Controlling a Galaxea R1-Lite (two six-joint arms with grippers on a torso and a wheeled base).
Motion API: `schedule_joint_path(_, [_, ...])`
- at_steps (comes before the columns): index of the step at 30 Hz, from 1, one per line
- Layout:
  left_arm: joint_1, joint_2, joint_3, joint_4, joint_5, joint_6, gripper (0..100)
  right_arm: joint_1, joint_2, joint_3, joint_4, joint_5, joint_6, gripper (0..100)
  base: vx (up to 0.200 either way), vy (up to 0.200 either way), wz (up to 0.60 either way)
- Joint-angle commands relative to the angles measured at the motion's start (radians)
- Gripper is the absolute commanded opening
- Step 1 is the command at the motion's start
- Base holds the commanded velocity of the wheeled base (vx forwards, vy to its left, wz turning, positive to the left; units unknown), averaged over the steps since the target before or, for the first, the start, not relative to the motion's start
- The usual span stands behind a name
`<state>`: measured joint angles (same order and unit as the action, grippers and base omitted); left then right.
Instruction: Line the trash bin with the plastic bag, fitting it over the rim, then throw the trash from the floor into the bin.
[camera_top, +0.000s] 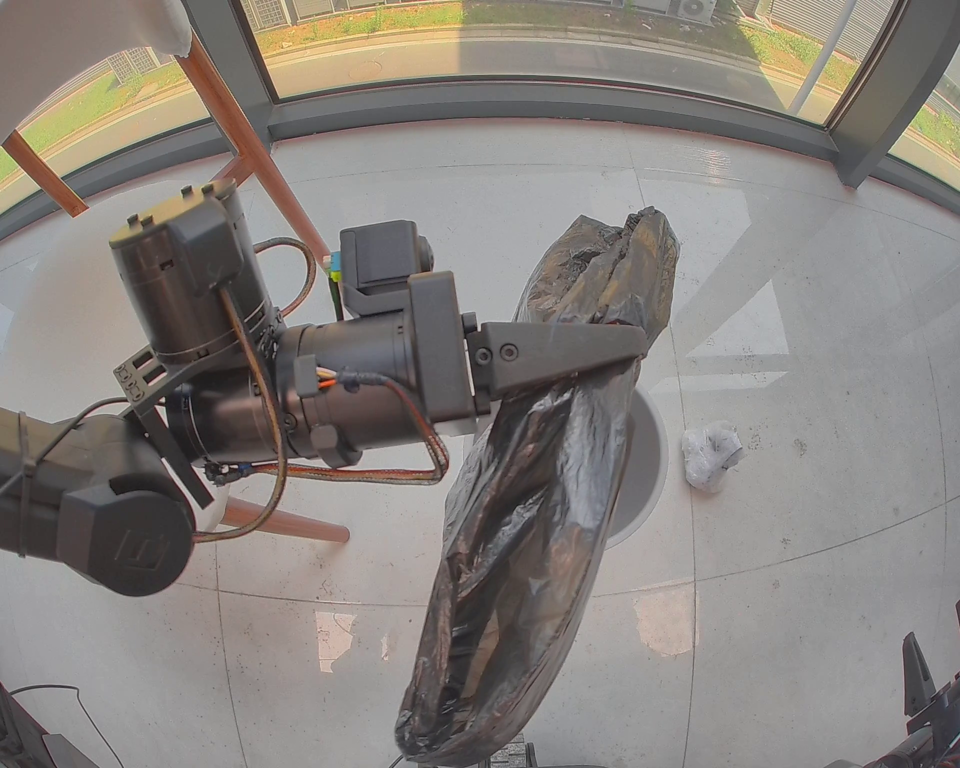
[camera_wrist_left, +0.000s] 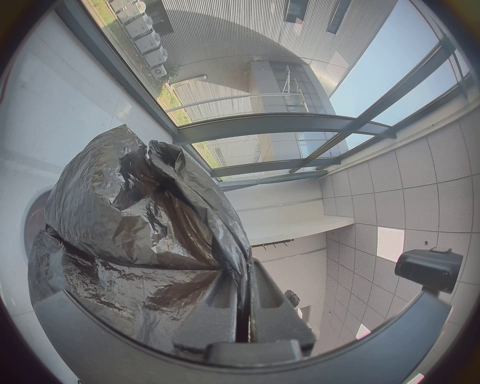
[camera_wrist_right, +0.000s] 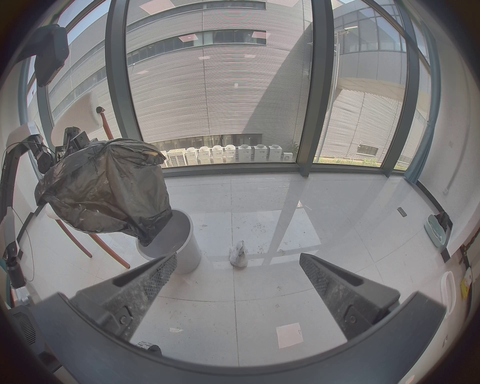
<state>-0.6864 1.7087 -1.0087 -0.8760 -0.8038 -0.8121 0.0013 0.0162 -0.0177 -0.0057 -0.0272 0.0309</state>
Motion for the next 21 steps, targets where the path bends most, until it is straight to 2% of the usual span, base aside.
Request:
schedule_joint_path(1, [0.002, 0.054, -0.008, -0.026, 0.003, 0.001, 0, 0.0, -0.016, 0.018, 0.0, 0.0, 0.0, 100, 0.0, 0.0, 0.0])
schedule_joint_path(7, [0.002, 0.111, -0.051, -0.04, 0.003, 0.001, 0, 0.0, -0.016, 0.018, 0.0, 0.0, 0.0, 100, 0.0, 0.0, 0.0])
schedule_joint_path(21, [0.002, 0.158, -0.053, -0.04, 0.011, 0.007, 0, 0.0, -0.016, 0.018, 0.0, 0.0, 0.0, 100, 0.0, 0.0, 0.0])
